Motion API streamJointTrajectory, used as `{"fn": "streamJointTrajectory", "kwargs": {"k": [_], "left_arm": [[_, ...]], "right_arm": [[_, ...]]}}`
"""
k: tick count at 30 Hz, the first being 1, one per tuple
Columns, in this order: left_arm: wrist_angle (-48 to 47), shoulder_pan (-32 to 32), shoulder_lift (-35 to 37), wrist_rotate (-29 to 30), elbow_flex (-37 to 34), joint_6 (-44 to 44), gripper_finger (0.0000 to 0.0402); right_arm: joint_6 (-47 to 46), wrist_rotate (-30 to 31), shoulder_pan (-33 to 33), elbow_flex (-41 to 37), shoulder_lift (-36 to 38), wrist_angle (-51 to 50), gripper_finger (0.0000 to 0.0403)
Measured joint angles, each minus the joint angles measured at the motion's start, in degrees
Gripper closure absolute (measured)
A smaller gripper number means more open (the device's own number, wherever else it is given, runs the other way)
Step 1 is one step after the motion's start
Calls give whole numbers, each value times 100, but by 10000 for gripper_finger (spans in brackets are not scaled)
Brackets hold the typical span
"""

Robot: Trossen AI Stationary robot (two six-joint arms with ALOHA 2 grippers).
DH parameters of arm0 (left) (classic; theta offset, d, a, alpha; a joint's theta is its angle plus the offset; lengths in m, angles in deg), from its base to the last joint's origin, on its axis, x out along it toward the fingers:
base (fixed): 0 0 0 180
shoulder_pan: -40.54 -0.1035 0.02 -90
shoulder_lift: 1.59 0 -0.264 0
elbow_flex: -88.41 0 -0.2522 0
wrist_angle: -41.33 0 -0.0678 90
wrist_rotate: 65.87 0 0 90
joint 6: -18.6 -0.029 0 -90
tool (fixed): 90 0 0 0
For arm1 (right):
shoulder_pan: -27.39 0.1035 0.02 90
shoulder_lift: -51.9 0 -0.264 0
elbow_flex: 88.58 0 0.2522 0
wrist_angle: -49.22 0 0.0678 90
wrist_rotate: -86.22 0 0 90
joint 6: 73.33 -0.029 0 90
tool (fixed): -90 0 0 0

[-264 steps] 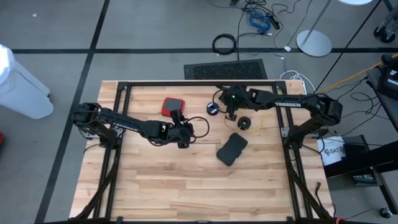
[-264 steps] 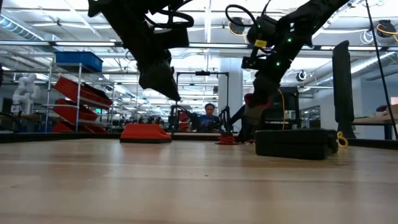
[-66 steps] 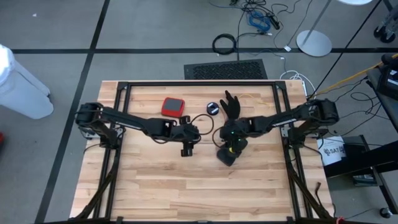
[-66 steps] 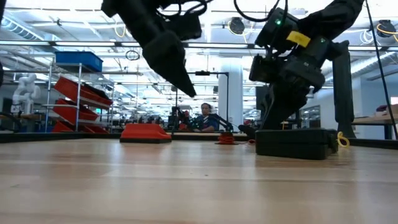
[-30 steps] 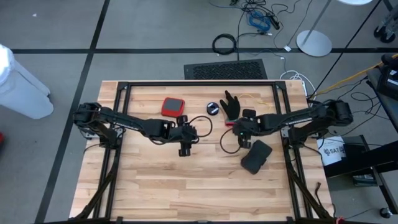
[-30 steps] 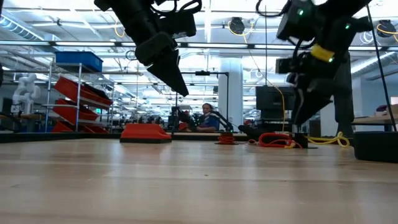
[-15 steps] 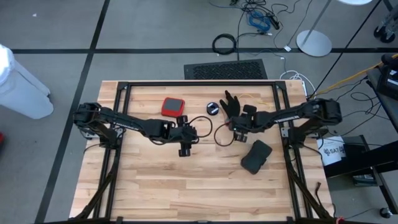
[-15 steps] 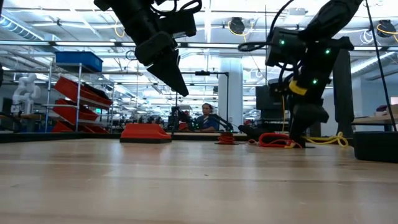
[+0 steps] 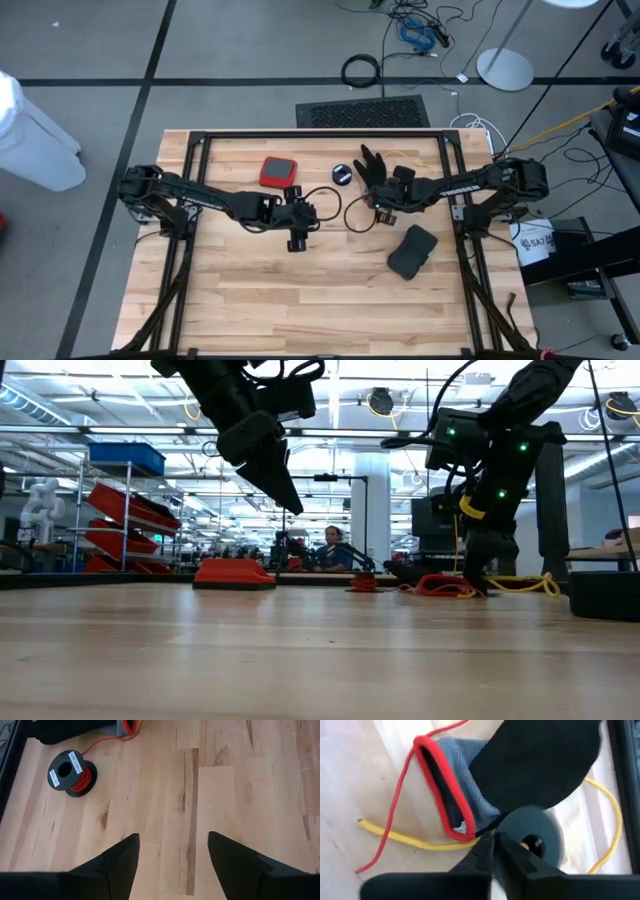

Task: Coil cords
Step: Coil the yellow wire onto spool

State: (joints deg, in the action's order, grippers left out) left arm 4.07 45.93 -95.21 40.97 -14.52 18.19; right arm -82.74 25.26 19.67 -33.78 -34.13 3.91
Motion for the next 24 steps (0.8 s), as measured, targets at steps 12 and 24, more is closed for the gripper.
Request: {"fn": "streamJointTrajectory", "kwargs": {"k": [12,24], "left_arm": [[-3,0,0,0,0,-2,158],[-3,0,0,0,2,-1,158]], "right_arm": [[-643,-233,556,-22,678,-774,402],[-1136,-388,1332,-20,1637,-1199,402]]}}
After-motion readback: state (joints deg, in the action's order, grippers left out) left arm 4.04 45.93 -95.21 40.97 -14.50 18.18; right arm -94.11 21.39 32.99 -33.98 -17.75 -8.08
